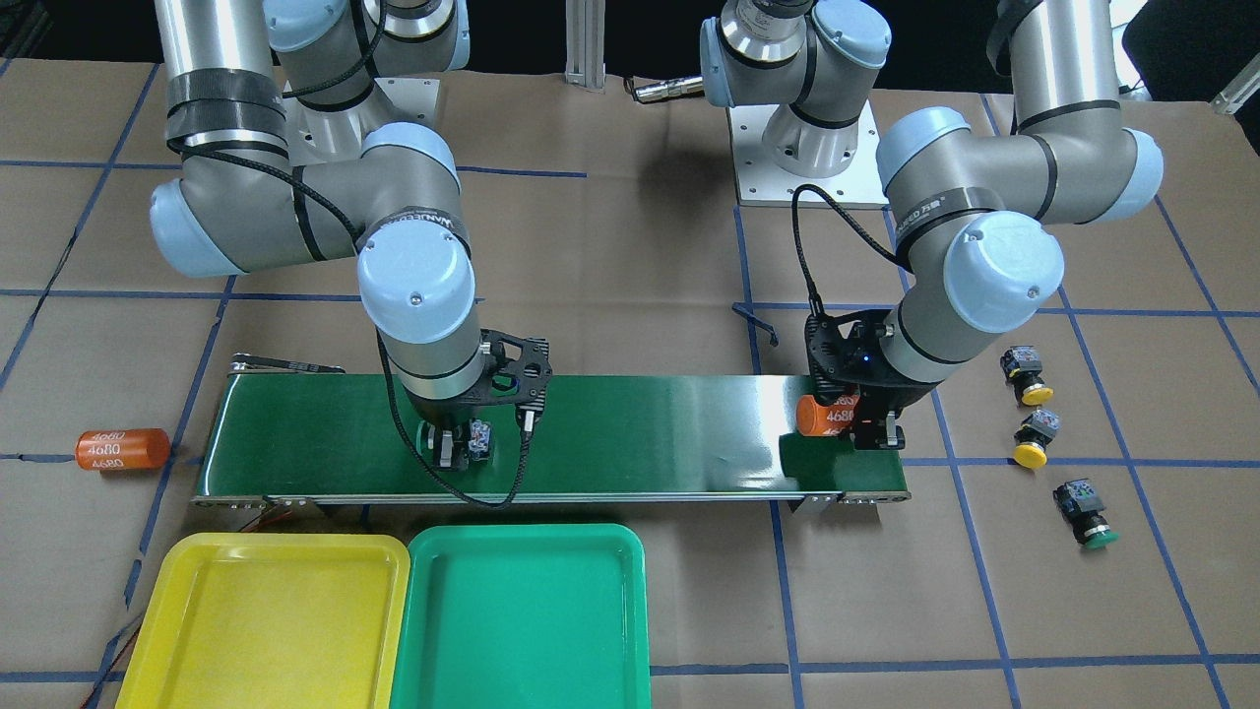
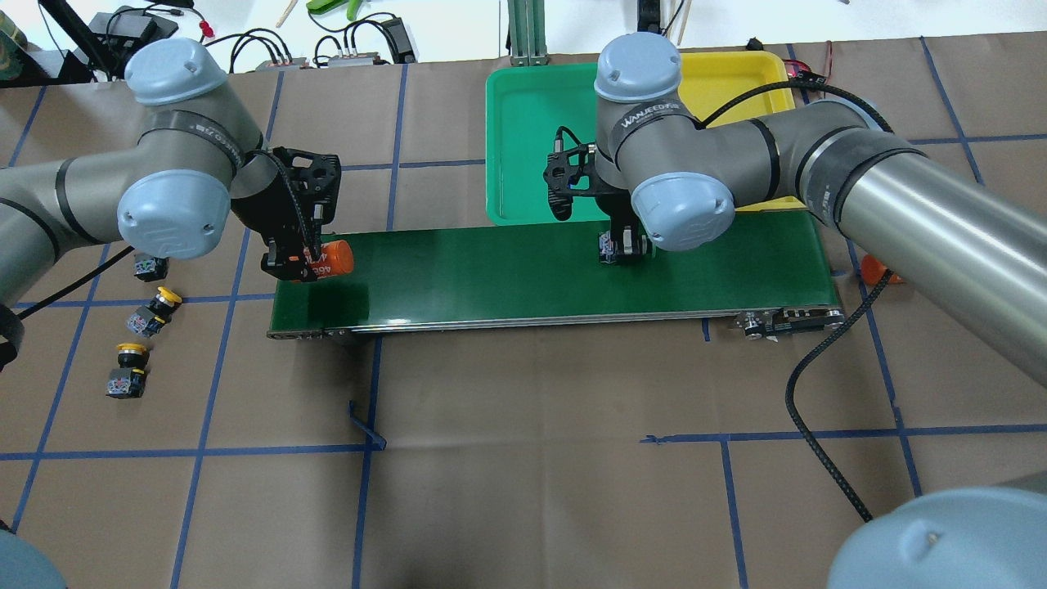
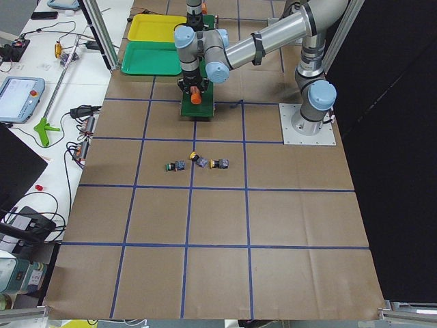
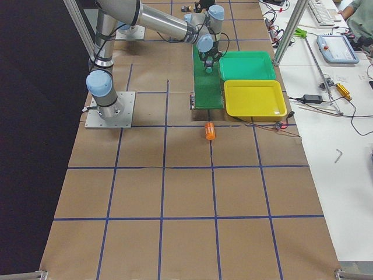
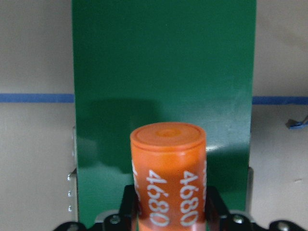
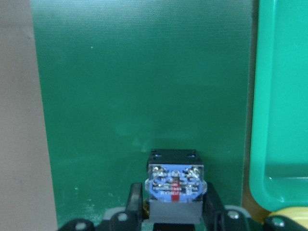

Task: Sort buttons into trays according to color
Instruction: 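Lift the green button with the right gripper while the left places the cylinder, then drop the green button into the green tray while the left gripper returns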

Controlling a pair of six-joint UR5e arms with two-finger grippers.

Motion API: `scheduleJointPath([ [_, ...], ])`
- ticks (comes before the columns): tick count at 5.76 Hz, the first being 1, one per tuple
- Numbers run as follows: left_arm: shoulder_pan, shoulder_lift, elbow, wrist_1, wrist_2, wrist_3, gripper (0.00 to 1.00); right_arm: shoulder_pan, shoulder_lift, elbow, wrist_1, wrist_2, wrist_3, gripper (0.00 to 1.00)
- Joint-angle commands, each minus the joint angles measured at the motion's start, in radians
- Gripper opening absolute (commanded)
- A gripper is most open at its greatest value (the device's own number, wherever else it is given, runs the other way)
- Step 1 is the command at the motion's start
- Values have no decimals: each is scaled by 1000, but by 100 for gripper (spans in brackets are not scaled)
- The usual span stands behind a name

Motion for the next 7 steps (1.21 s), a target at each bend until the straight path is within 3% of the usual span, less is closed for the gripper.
scheduleJointPath([
  [1,-13,21,-57,7,1,-5,81,-40,-56,-4,-10,-71,-57,9],
  [2,10,38,-47,7,3,-1,84,-39,-46,-39,-70,-61,-82,10],
  [3,116,104,-56,-10,4,-39,86,-21,42,-97,-172,-37,-76,10],
  [5,389,141,-88,-31,-6,-88,90,44,222,-249,-224,52,-23,11],
  [6,513,129,-88,-28,-6,-134,91,79,282,-298,-225,81,13,31],
  [7,633,88,-114,-25,-6,-139,91,78,289,-309,-225,82,4,86],
])
